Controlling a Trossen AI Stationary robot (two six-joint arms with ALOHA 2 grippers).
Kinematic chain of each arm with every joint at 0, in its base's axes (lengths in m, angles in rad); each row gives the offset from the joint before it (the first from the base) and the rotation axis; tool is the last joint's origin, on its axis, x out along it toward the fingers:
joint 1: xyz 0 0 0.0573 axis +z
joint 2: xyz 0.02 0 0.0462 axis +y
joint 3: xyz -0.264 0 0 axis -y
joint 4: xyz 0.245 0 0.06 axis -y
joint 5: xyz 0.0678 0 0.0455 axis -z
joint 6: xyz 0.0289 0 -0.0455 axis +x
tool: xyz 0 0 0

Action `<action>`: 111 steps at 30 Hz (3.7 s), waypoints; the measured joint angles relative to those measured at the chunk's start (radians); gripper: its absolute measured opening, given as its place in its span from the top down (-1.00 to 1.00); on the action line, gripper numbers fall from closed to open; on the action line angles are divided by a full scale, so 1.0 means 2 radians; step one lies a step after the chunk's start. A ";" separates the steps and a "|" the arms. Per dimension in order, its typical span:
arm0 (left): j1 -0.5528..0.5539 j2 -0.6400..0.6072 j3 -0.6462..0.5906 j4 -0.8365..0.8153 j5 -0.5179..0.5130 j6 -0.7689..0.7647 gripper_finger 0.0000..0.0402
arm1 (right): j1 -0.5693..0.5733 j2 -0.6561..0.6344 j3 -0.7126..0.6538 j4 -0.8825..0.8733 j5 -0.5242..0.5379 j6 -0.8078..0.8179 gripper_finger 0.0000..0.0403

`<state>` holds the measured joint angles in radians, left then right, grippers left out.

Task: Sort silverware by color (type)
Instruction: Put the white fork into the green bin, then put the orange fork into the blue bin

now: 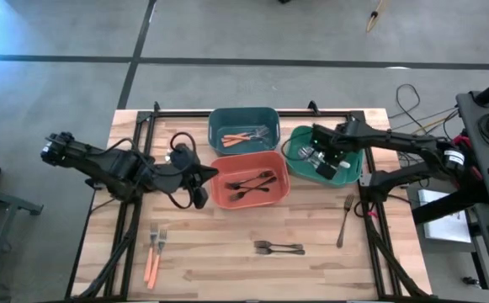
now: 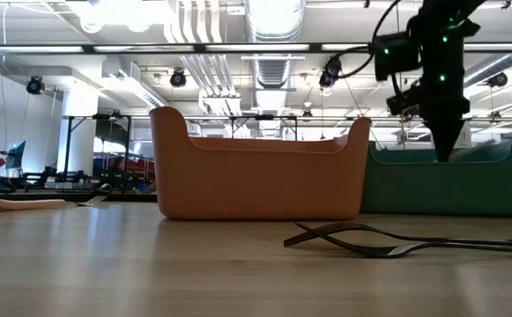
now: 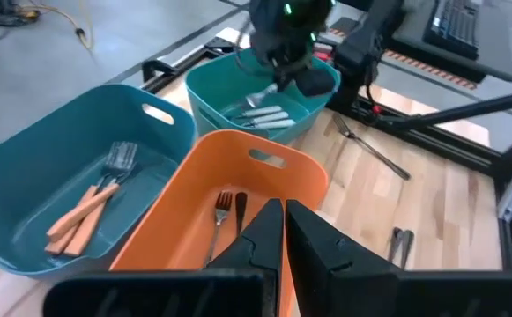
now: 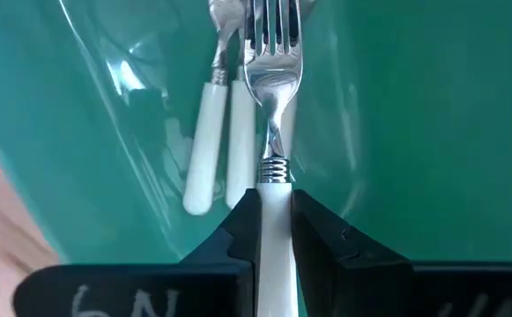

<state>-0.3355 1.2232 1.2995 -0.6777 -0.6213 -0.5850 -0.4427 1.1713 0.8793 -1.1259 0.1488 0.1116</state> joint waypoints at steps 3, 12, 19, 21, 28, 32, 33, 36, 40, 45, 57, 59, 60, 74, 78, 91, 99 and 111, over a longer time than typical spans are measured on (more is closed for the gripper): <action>0.004 0.001 0.000 0.001 -0.012 0.000 1.00 | 0.001 0.001 -0.023 0.028 0.000 0.000 0.84; 0.024 0.002 0.000 0.002 -0.013 0.000 1.00 | 0.001 0.014 -0.052 0.129 0.005 -0.026 0.93; 0.030 0.002 0.000 0.002 -0.013 -0.001 1.00 | 0.001 0.014 -0.051 0.174 0.005 -0.030 0.94; 0.031 0.002 0.000 0.002 -0.013 -0.002 1.00 | 0.001 0.014 -0.050 0.170 0.005 -0.025 0.93; 0.049 0.002 0.000 -0.011 -0.011 -0.054 1.00 | 0.001 0.004 -0.013 0.143 0.004 0.017 0.92; 0.078 0.002 0.000 -0.048 0.023 -0.106 1.00 | 0.003 -0.009 0.028 0.140 0.000 0.043 0.92; 0.087 0.002 0.000 -0.062 0.036 -0.122 1.00 | 0.005 -0.013 0.040 0.140 0.000 0.050 0.92; 0.119 0.009 -0.001 -0.112 0.085 -0.166 1.00 | 0.012 -0.022 0.077 0.141 0.000 0.057 0.92; 0.163 0.031 -0.001 -0.191 0.160 -0.206 1.00 | 0.024 -0.032 0.120 0.143 0.000 0.057 0.91; 0.222 0.075 -0.004 -0.311 0.236 -0.175 1.00 | 0.033 -0.039 0.160 0.146 0.000 0.044 0.91; 0.375 0.087 -0.142 -0.278 0.324 -0.041 1.00 | 0.033 -0.048 0.167 0.144 0.001 0.036 0.91; 0.395 0.076 -0.173 -0.250 0.324 -0.037 1.00 | 0.033 -0.048 0.165 0.144 0.006 0.035 0.91; 0.405 0.070 -0.188 -0.238 0.324 -0.035 1.00 | 0.033 -0.046 0.165 0.145 0.009 0.035 0.91; 0.446 0.031 -0.288 -0.207 0.279 -0.077 0.92 | 0.032 -0.002 0.165 0.194 0.062 0.030 0.91; 0.447 0.030 -0.291 -0.194 0.201 -0.068 0.76 | 0.032 0.013 0.165 0.203 0.062 0.031 0.91; 0.450 0.065 -0.342 -0.112 0.197 -0.080 0.46 | 0.029 0.045 0.165 0.203 0.070 0.030 0.91; 0.450 0.076 -0.367 -0.075 0.200 -0.103 0.53 | 0.028 0.051 0.165 0.203 0.070 0.017 0.91; 0.450 0.077 -0.349 -0.083 0.199 -0.119 0.91 | 0.028 0.050 0.170 0.201 0.070 0.003 0.91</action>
<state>0.5646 1.3775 0.6016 -0.8444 -0.2238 -0.8236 -0.3866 1.2720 1.2201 -0.7235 0.2890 0.1184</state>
